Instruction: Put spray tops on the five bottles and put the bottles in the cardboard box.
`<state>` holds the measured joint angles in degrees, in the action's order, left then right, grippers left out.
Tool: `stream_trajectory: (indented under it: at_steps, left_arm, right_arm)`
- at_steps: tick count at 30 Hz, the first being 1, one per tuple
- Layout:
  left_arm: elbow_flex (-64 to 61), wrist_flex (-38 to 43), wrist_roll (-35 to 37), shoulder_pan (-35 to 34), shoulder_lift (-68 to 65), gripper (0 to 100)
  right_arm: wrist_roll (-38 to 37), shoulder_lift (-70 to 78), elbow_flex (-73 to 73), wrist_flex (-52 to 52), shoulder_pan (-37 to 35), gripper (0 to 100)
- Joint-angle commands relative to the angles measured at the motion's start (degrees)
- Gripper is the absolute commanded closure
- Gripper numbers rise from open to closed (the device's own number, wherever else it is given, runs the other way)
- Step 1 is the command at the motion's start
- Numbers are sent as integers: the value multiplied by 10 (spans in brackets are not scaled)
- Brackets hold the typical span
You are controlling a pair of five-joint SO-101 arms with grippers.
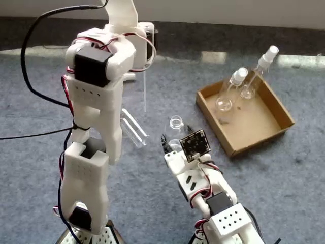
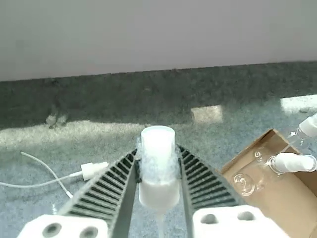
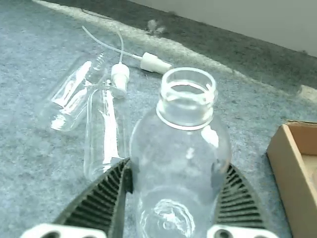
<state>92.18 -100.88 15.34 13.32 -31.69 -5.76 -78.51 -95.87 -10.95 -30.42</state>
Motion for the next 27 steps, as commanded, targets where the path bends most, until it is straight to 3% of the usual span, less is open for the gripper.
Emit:
stream_trajectory:
  at_steps: [1, 5, 16, 27]
  left_arm:
    - [10, -4, -44, 6, 73, 996]
    - [-44, -4, -47, 15, 124, 996]
    - [-402, 0, -46, 58, 384, 996]
    - [-630, 20, -44, 73, 542, 996]
  right_arm:
    - [1, -10, -38, 17, -12, 846]
    - [1, -10, -38, 17, -12, 846]
    - [3, -10, -37, 17, -14, 846]
    - [1, -11, -42, 17, -87, 846]
